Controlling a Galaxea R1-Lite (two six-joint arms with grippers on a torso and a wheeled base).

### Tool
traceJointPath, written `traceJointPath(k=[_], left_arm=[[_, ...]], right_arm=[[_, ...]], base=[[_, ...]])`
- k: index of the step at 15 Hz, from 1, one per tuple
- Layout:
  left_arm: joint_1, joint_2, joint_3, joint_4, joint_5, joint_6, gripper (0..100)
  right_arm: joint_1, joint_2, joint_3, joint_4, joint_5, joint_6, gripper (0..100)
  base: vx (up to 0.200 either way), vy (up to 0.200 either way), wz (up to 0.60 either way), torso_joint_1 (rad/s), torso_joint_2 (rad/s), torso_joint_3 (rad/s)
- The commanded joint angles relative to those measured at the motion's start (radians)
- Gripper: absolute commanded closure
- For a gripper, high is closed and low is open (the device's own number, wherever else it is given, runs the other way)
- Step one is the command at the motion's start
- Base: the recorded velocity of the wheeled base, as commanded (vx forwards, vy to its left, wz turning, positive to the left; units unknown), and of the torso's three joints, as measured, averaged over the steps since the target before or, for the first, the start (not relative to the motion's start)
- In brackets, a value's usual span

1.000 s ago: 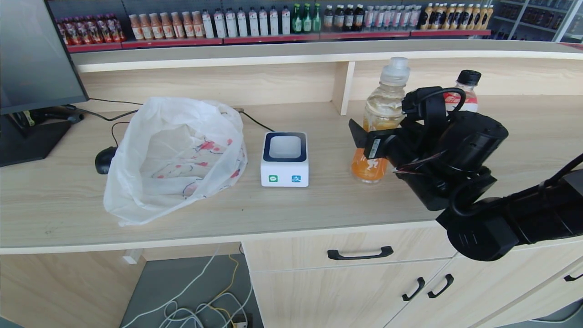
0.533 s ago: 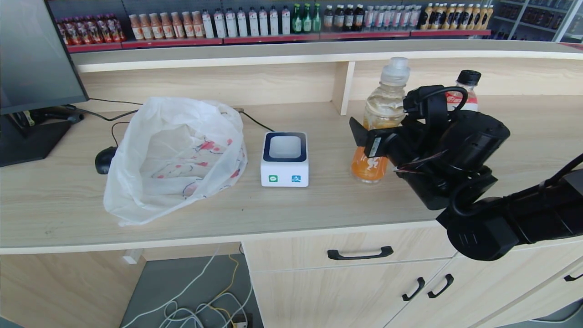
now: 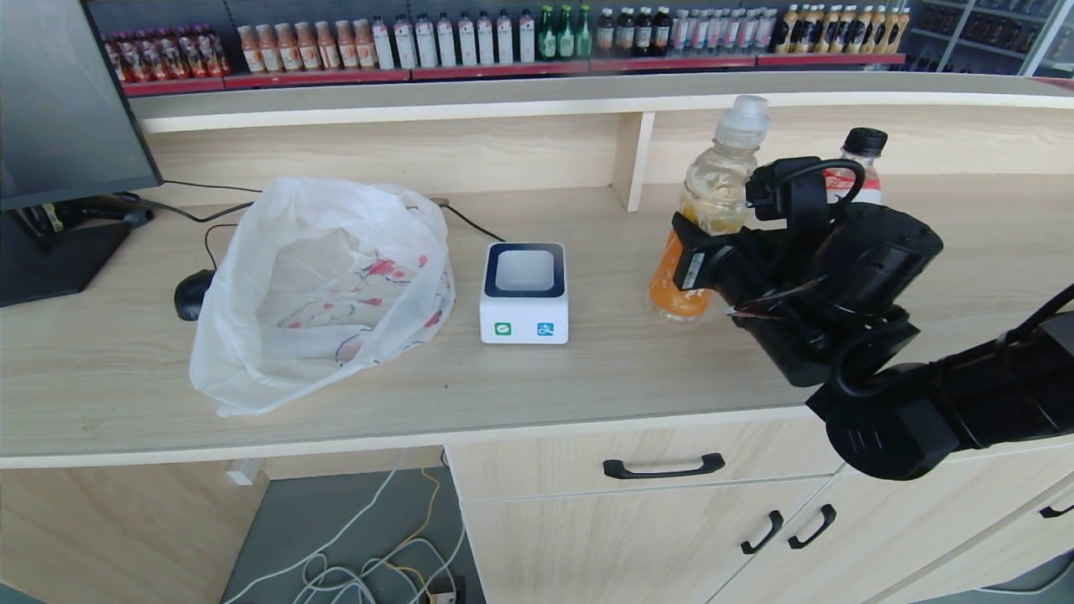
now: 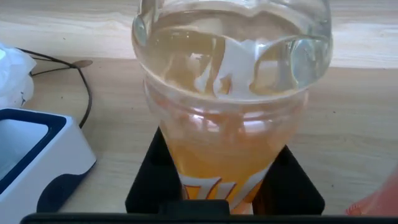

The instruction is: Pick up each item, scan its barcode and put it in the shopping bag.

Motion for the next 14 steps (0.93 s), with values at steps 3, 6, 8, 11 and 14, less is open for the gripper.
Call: traceJointPath(k=[3, 6, 8, 11, 14], left_arm=[[0.0, 0.0, 0.0, -0.001, 0.0, 0.0, 0], [0.0, 0.0, 0.0, -0.001, 0.0, 0.0, 0], [0.0, 0.0, 0.0, -0.001, 0.0, 0.0, 0], [0.0, 0.0, 0.0, 0.001, 0.0, 0.0, 0], [0.0, 0.0, 0.0, -0.001, 0.0, 0.0, 0]], right_arm=[[0.004, -0.034, 0.005, -0.004, 0.002, 0.0, 100], [0.009, -0.068, 0.011, -0.005, 0.002, 0.0, 100], [0.013, -0.092, 0.028, -0.005, 0.002, -0.002, 100], [0.016, -0.14, 0.054, -0.005, 0.0, -0.002, 100], [0.021, -0.229, 0.129, -0.005, 0.0, -0.002, 100]], base=[[0.0, 0.0, 0.0, 0.0, 0.0, 0.0], [0.0, 0.0, 0.0, 0.0, 0.0, 0.0], [0.0, 0.0, 0.0, 0.0, 0.0, 0.0], [0.0, 0.0, 0.0, 0.0, 0.0, 0.0], [0.0, 0.0, 0.0, 0.0, 0.0, 0.0]])
